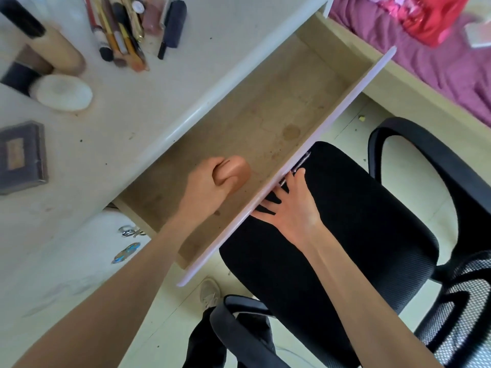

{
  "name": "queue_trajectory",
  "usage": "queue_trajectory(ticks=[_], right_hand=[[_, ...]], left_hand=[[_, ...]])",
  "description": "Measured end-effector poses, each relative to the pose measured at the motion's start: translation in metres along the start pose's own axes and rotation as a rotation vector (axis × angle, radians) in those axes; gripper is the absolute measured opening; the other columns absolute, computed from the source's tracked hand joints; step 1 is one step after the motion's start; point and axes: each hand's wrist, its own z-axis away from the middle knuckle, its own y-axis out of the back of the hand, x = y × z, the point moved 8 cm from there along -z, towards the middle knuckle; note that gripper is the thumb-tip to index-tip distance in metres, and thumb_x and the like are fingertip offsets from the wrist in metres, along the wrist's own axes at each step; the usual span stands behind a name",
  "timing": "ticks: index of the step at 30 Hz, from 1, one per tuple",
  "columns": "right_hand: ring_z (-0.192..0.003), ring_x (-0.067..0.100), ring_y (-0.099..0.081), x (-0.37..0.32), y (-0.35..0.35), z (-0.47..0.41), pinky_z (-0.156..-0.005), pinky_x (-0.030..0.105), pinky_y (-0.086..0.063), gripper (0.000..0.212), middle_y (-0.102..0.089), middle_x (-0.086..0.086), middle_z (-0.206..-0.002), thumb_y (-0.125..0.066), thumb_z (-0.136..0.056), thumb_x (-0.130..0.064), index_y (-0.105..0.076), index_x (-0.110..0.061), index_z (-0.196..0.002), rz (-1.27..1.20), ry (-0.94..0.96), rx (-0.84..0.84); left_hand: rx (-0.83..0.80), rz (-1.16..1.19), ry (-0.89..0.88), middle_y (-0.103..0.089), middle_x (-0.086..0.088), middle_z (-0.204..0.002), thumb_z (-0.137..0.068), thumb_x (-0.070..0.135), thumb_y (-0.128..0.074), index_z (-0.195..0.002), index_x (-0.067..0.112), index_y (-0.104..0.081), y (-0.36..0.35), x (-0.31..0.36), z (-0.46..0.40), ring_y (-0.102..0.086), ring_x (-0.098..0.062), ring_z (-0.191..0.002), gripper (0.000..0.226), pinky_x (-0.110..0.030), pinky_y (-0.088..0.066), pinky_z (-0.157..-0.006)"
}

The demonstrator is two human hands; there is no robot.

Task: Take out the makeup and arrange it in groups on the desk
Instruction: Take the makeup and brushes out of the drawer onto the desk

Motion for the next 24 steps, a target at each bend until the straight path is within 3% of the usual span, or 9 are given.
queue_trajectory(ticks=[3,7,10,14,15,17,19,21,24], right_hand=[[-0.116,0.037,-0.050,-0.010,-0.020,0.013,-0.083,0.051,-0.050,0.050,-0.035,0.008,-0.148,-0.033,-0.095,-0.054,-0.034,-0.031,-0.140,0.038,0.026,-0.017],[-0.126,0.046,-0.042,-0.007,-0.050,0.019,-0.094,0.052,-0.046,0.057,-0.031,0.019,-0.149,-0.033,-0.096,-0.052,-0.028,-0.023,-0.145,0.075,0.022,0.014],[-0.125,0.040,-0.045,-0.005,-0.058,0.016,-0.089,0.051,-0.050,0.056,-0.030,0.010,-0.150,-0.033,-0.096,-0.054,-0.024,-0.029,-0.145,0.103,0.035,0.031],[-0.130,0.043,-0.037,-0.005,-0.064,0.014,-0.098,0.055,-0.042,0.054,-0.027,0.009,-0.151,-0.032,-0.097,-0.053,-0.024,-0.030,-0.145,0.056,0.029,0.026],[-0.131,0.043,-0.036,-0.006,-0.067,0.013,-0.099,0.056,-0.041,0.056,-0.026,0.009,-0.152,-0.031,-0.097,-0.054,-0.022,-0.030,-0.146,0.064,0.039,0.025],[-0.131,0.041,-0.036,-0.007,-0.075,0.008,-0.096,0.057,-0.041,0.056,-0.025,0.009,-0.152,-0.029,-0.097,-0.054,-0.019,-0.030,-0.147,0.120,0.077,0.035],[-0.131,0.041,-0.037,-0.007,-0.086,0.000,-0.096,0.057,-0.042,0.057,-0.026,0.008,-0.152,-0.028,-0.097,-0.055,-0.018,-0.031,-0.147,0.136,0.072,0.025],[-0.129,0.042,-0.039,-0.009,-0.100,-0.011,-0.094,0.057,-0.044,0.059,-0.026,0.008,-0.152,-0.029,-0.096,-0.057,-0.017,-0.032,-0.148,0.141,0.067,0.015],[-0.132,0.044,-0.034,-0.009,-0.118,-0.025,-0.095,0.057,-0.044,0.060,-0.022,0.008,-0.154,-0.030,-0.095,-0.058,-0.017,-0.033,-0.147,0.136,0.065,-0.013]], left_hand=[[0.076,0.044,0.025,-0.056,0.006,-0.109,-0.081,0.025,-0.068,-0.119,0.019,-0.055,0.032,0.007,0.008,-0.052,-0.009,-0.094,0.040,-0.013,-0.037,-0.072],[0.159,0.105,0.087,-0.054,0.008,-0.109,-0.083,0.022,-0.065,-0.122,0.019,-0.053,0.074,0.008,0.019,-0.051,-0.009,-0.097,0.041,-0.018,-0.037,-0.079],[0.245,0.118,0.087,-0.055,0.010,-0.105,-0.083,0.020,-0.064,-0.118,0.019,-0.054,0.104,0.001,0.025,-0.051,-0.008,-0.092,0.036,-0.011,-0.034,-0.074],[0.360,0.143,0.084,-0.045,0.005,-0.072,-0.081,0.017,-0.063,-0.089,0.019,-0.050,0.134,-0.012,0.031,-0.042,-0.010,-0.063,0.015,-0.003,-0.035,-0.059],[0.371,0.142,0.085,-0.043,0.001,-0.073,-0.081,0.021,-0.061,-0.086,0.019,-0.048,0.138,-0.016,0.031,-0.038,-0.014,-0.064,0.014,-0.004,-0.033,-0.058],[0.355,0.154,0.152,-0.049,-0.002,-0.087,-0.086,0.025,-0.056,-0.094,0.015,-0.053,0.140,-0.034,0.026,-0.042,-0.017,-0.077,0.013,-0.006,-0.036,-0.064],[0.345,0.183,0.217,-0.058,-0.005,-0.107,-0.088,0.036,-0.052,-0.116,0.012,-0.055,0.142,-0.052,0.022,-0.051,-0.021,-0.092,0.037,-0.026,-0.045,-0.084],[0.323,0.196,0.257,-0.056,-0.006,-0.117,-0.084,0.049,-0.048,-0.125,0.016,-0.050,0.146,-0.062,0.020,-0.053,-0.023,-0.101,0.052,-0.039,-0.045,-0.091],[0.283,0.301,0.288,-0.052,0.001,-0.113,-0.093,0.036,-0.052,-0.127,0.014,-0.048,0.147,-0.072,0.016,-0.049,-0.016,-0.100,0.041,-0.018,-0.041,-0.080]])
